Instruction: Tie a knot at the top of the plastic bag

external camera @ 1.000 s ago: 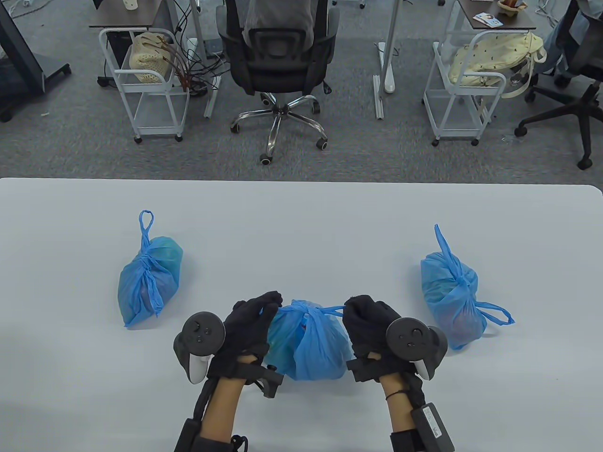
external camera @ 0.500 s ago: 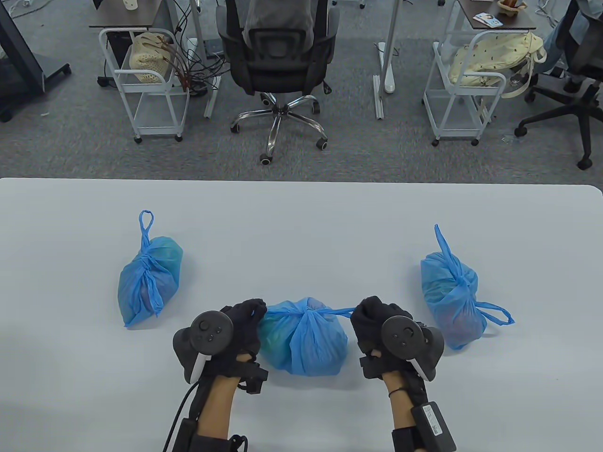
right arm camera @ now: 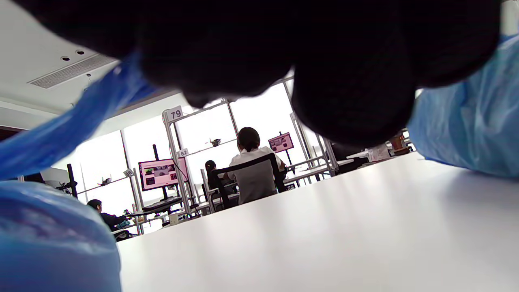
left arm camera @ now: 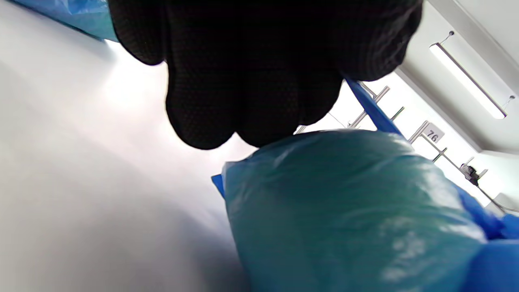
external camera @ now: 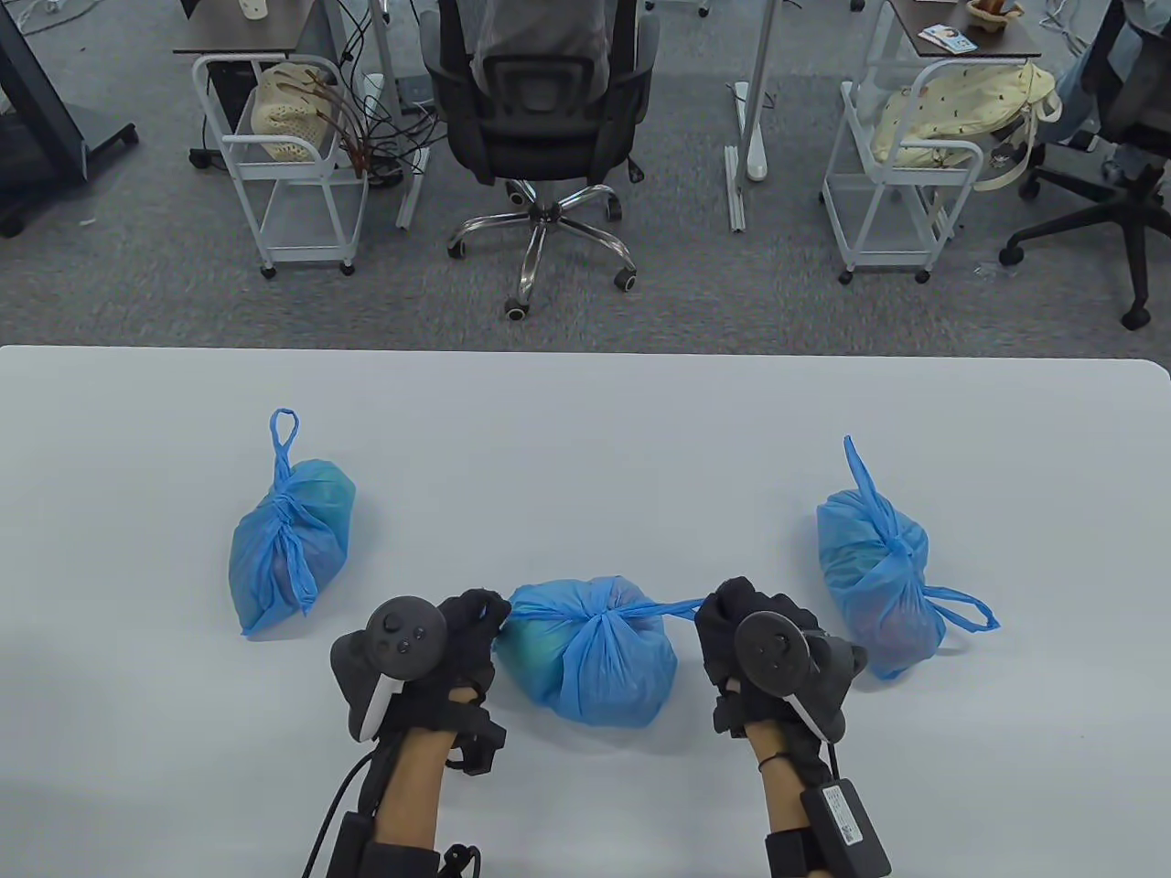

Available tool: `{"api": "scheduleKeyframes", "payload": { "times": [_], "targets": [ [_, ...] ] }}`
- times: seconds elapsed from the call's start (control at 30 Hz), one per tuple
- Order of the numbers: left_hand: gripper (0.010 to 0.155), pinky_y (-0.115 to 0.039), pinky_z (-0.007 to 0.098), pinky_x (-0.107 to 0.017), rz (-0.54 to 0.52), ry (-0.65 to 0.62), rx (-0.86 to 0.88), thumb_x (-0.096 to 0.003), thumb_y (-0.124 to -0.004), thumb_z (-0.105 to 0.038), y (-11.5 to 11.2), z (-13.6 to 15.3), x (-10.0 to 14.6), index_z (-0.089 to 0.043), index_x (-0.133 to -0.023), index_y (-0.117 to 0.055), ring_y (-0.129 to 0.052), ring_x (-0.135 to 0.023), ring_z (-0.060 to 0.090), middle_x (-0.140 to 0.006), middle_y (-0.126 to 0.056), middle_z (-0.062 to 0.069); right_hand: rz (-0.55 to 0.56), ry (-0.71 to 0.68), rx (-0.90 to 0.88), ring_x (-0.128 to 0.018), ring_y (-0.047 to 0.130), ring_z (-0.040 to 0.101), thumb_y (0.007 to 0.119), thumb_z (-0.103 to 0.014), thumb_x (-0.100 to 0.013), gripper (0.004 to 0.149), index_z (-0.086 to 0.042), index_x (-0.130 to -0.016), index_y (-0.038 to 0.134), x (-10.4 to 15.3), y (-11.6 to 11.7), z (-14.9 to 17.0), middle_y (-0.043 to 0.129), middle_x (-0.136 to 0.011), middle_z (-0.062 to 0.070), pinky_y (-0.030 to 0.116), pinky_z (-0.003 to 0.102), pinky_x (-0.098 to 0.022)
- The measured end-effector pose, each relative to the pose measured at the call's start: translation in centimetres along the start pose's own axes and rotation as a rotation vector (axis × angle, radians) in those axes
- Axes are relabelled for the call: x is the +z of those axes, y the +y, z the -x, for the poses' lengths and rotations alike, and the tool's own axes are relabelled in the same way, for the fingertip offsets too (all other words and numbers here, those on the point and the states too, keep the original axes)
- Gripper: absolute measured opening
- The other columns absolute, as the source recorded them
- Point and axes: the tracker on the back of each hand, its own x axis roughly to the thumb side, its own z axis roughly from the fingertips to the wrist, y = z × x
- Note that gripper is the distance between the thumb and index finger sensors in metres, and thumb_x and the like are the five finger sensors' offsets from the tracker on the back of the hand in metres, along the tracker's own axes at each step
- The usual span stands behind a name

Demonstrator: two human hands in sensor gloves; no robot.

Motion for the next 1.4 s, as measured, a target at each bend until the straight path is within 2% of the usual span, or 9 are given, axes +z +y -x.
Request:
{"api": "scheduleKeyframes", "payload": {
  "times": [0.13, 0.3, 0.43, 0.5, 0.57, 0.73, 0.87, 1.1, 1.4],
  "targets": [
    [0.04, -0.063, 0.059, -0.072, -0.077, -0.131, 0.044, -0.0499, -0.077, -0.053, 0.6, -1.4, 0.4, -0.033, -0.08, -0.094, -0.105, -0.071, 0.024, -0.07, -0.106, -0.005, 0.05, -0.013, -0.086, -0.029, 0.106, 0.027, 0.08, -0.038, -0.046, 0.037, -0.007, -0.059, 0.094, 0.1, -0.3, -0.6, 0.099, -0.028, 0.003, 0.082, 0.058, -0.033],
    [0.038, -0.058, 0.063, -0.073, -0.086, -0.285, 0.13, -0.0463, -0.086, -0.048, 0.4, -4.4, 1.3, -0.032, -0.078, -0.097, -0.1, -0.074, 0.025, -0.072, -0.103, -0.004, 0.083, -0.052, -0.187, -0.03, 0.106, 0.027, 0.079, -0.039, -0.047, 0.037, -0.008, -0.06, 0.094, 0.2, -0.8, -1.2, 0.1, -0.03, 0.003, 0.082, 0.058, -0.033],
    [0.036, -0.063, 0.06, -0.072, -0.045, -0.409, -0.131, -0.0447, -0.088, -0.045, -0.8, -7.5, 2.3, -0.031, -0.076, -0.1, -0.103, -0.066, 0.022, -0.064, -0.106, -0.004, 0.056, -0.072, -0.412, -0.031, 0.106, 0.028, 0.079, -0.038, -0.047, 0.037, -0.007, -0.061, 0.094, 0.4, -0.8, -3.0, 0.1, -0.03, 0.004, 0.081, 0.058, -0.033],
    [0.039, -0.063, 0.059, -0.072, -0.011, -0.432, -0.265, -0.0452, -0.089, -0.044, -1.9, -8.5, 2.7, -0.029, -0.08, -0.098, -0.104, -0.065, 0.022, -0.063, -0.106, -0.005, 0.035, -0.093, -0.51, -0.031, 0.106, 0.027, 0.079, -0.038, -0.047, 0.037, -0.007, -0.061, 0.094, 0.8, -0.9, -4.1, 0.1, -0.031, 0.004, 0.082, 0.058, -0.034],
    [0.054, -0.063, 0.059, -0.072, 0.021, -0.429, -0.347, -0.045, -0.089, -0.044, -2.7, -9.1, 2.7, -0.027, -0.096, -0.083, -0.103, -0.063, 0.022, -0.063, -0.106, -0.006, 0.019, -0.146, -0.597, -0.032, 0.105, 0.028, 0.079, -0.038, -0.047, 0.037, -0.007, -0.061, 0.094, 1.0, -1.1, -5.3, 0.1, -0.031, 0.004, 0.082, 0.058, -0.034],
    [0.062, -0.064, 0.058, -0.07, 0.112, -0.388, -0.496, -0.0446, -0.09, -0.042, -3.9, -9.9, 2.7, -0.024, -0.102, -0.076, -0.099, -0.056, 0.024, -0.06, -0.105, -0.004, -0.035, -0.288, -0.767, -0.033, 0.105, 0.027, 0.078, -0.038, -0.047, 0.037, -0.006, -0.061, 0.093, 1.4, -1.8, -7.3, 0.099, -0.032, 0.004, 0.082, 0.058, -0.036],
    [0.056, -0.067, 0.056, -0.068, 0.111, -0.353, -0.511, -0.0442, -0.09, -0.043, -4.1, -10.2, 2.7, -0.027, -0.097, -0.081, -0.099, -0.052, 0.022, -0.057, -0.104, -0.005, -0.034, -0.284, -0.882, -0.032, 0.105, 0.027, 0.079, -0.037, -0.046, 0.038, -0.003, -0.059, 0.094, 1.4, -2.0, -7.3, 0.099, -0.029, 0.004, 0.082, 0.058, -0.036],
    [0.046, -0.067, 0.056, -0.068, 0.028, -0.35, -0.551, -0.043, -0.091, -0.044, -4.4, -10.3, 2.7, -0.032, -0.088, -0.091, -0.099, -0.05, 0.021, -0.054, -0.103, -0.005, 0.018, -0.14, -0.996, -0.03, 0.105, 0.026, 0.079, -0.037, -0.046, 0.039, -0.003, -0.057, 0.094, 0.5, -1.6, -4.2, 0.099, -0.028, 0.004, 0.082, 0.058, -0.035],
    [0.047, -0.058, 0.058, -0.073, -0.004, -0.356, -0.584, -0.0446, -0.089, -0.045, -4.5, -10.1, 2.5, -0.027, -0.087, -0.092, -0.094, -0.059, 0.026, -0.056, -0.099, -0.005, 0.038, 0.02, -0.928, -0.033, 0.105, 0.028, 0.079, -0.038, -0.047, 0.038, -0.005, -0.06, 0.094, -0.1, -0.3, -0.8, 0.099, -0.031, 0.004, 0.081, 0.059, -0.036]
  ]
}}
